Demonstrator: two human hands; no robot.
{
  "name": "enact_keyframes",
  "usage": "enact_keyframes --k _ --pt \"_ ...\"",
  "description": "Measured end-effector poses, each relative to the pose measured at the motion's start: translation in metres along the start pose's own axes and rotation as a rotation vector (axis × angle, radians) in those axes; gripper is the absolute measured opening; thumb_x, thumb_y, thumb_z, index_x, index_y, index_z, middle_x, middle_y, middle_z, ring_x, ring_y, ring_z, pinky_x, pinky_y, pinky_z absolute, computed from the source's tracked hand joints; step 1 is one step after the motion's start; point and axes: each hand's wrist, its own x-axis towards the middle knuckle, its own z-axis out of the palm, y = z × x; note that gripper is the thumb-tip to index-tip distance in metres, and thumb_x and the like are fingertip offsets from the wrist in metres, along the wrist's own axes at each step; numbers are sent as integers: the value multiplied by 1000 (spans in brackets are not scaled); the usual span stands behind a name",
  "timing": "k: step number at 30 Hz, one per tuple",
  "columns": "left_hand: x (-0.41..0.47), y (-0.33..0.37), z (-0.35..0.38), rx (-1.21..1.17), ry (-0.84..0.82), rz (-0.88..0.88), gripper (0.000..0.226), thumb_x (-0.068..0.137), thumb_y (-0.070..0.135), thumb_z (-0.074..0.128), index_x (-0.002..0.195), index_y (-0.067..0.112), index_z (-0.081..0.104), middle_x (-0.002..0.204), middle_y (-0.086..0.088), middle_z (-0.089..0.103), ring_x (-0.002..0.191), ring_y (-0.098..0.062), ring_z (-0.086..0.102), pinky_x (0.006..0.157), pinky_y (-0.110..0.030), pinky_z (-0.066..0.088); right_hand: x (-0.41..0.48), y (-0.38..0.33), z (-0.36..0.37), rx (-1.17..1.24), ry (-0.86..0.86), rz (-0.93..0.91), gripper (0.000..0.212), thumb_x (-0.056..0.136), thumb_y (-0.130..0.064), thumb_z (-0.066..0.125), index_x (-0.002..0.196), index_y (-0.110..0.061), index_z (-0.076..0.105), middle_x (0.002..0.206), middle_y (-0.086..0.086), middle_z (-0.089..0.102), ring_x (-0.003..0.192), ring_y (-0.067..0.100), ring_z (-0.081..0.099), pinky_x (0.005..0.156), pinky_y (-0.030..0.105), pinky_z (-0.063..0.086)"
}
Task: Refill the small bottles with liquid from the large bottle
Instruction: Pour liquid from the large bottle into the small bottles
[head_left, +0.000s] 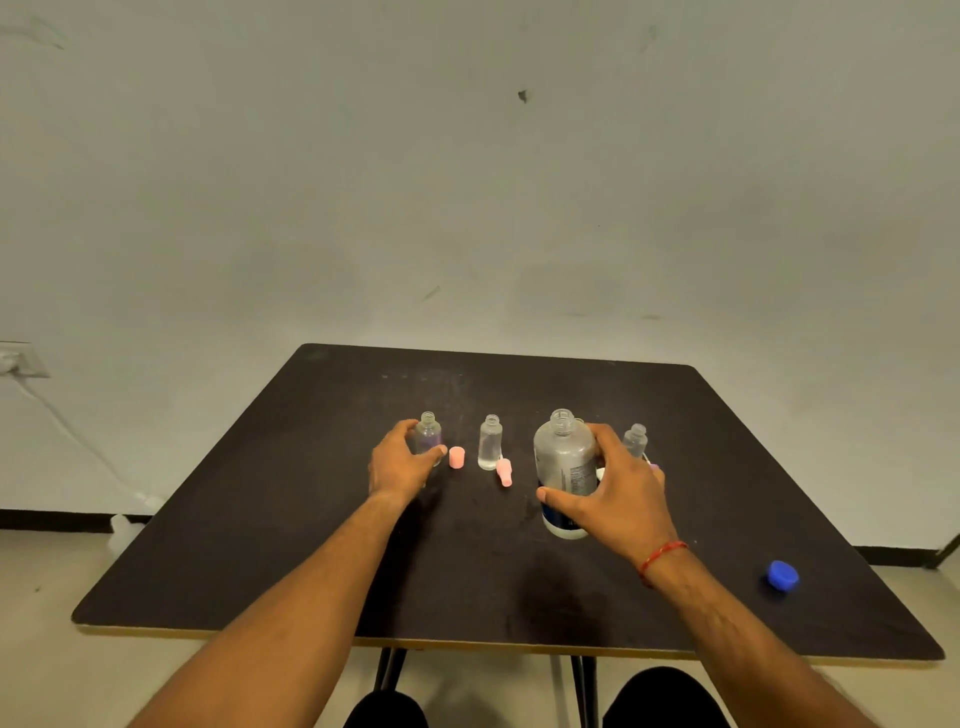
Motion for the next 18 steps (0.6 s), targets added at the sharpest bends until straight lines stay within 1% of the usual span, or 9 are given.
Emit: enact_keyframes --k 3,5,8,10,11,12,13,16,18 --pt "-1 2 1 -11 1 4 42 85 27 80 122 25 62 120 5 63 91 -20 68 78 -45 63 0 3 0 1 3 -6 84 63 -59 81 133 -31 44 119 -13 62 109 11 59 95 32 29" --pt "-1 3 0 -28 11 7 39 86 27 80 120 25 61 119 6 62 95 -19 66 74 -44 64 0 3 0 3 3 -5 83 63 -59 81 132 -31 44 117 -13 62 108 11 59 92 30 28" --pt "-2 3 -4 -68 40 16 36 84 33 81 111 29 57 121 5 63 101 -16 62 82 -46 62 1 2 0 3 5 -7 83 63 -58 82 132 -31 45 117 -14 62 107 10 59 90 28 28" --pt "-4 6 -7 -94 67 43 36 83 35 82 107 30 55 115 8 62 104 -16 63 87 -46 61 1 0 -2 7 3 -18 80 64 -56 82 130 -31 45 115 -16 61 105 8 58 89 26 27" --pt "-7 9 -10 -97 78 60 37 83 34 82 107 29 55 113 10 61 105 -15 63 90 -43 60 1 -1 -3 9 2 -27 78 64 -55 82 129 -32 46 112 -18 59 103 6 56 87 24 27" --pt "-11 14 -13 -99 85 79 38 83 33 82 109 26 56 112 10 60 106 -14 63 93 -37 57 2 -3 -4 9 -1 -38 76 65 -54 82 128 -33 46 110 -20 57 101 3 54 85 22 26" --pt "-15 17 -15 -101 90 103 38 83 31 82 110 24 56 112 9 60 106 -12 61 92 -30 54 3 -5 -5 5 -6 -47 75 65 -54 82 128 -35 46 108 -22 55 99 1 52 83 20 25" --pt "-33 29 -23 -128 84 206 40 82 29 83 114 24 59 112 8 64 104 -8 61 84 -16 46 9 -10 -9 -23 -4 -83 71 64 -55 81 125 -41 47 103 -26 56 95 -1 51 85 26 25" --pt "-45 34 -27 -141 74 269 43 82 30 83 118 26 60 110 11 65 101 -5 63 81 -10 45 14 -11 -11 -55 -2 -108 70 62 -58 78 123 -44 47 103 -24 60 97 2 54 86 32 29"
